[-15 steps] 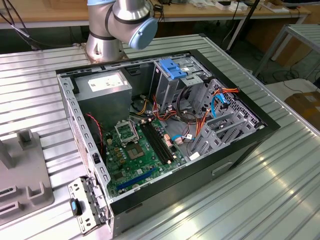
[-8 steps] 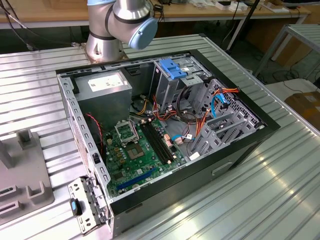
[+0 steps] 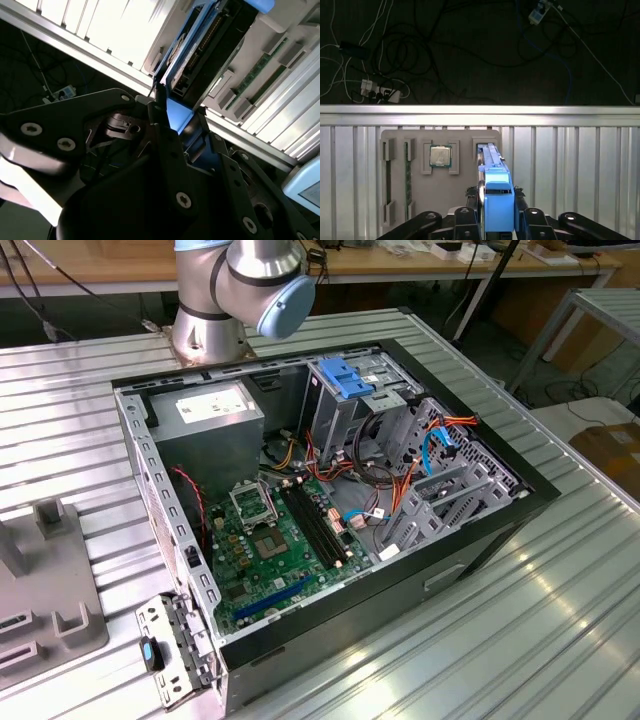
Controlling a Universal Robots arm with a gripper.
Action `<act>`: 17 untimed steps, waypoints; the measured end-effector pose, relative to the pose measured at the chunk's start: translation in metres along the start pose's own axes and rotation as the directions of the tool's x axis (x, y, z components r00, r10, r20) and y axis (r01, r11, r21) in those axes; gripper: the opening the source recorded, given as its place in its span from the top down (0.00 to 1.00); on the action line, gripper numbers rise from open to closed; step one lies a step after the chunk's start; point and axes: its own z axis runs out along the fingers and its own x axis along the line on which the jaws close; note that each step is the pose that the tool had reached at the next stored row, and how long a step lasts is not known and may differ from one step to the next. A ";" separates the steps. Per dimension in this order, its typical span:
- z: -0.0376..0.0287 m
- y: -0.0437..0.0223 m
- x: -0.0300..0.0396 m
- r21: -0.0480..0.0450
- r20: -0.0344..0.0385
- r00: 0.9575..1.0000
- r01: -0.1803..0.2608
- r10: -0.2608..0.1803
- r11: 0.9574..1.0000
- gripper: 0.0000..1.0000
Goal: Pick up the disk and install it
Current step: 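Pick up the disk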
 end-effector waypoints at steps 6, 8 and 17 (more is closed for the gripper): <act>-0.0002 0.0000 0.0000 0.000 0.000 1.000 0.000 0.000 1.000 0.63; -0.0002 0.0000 0.0000 0.000 0.000 1.000 0.000 0.000 1.000 0.63; -0.0258 0.0000 -0.0002 0.000 0.000 1.000 0.000 0.000 1.000 0.63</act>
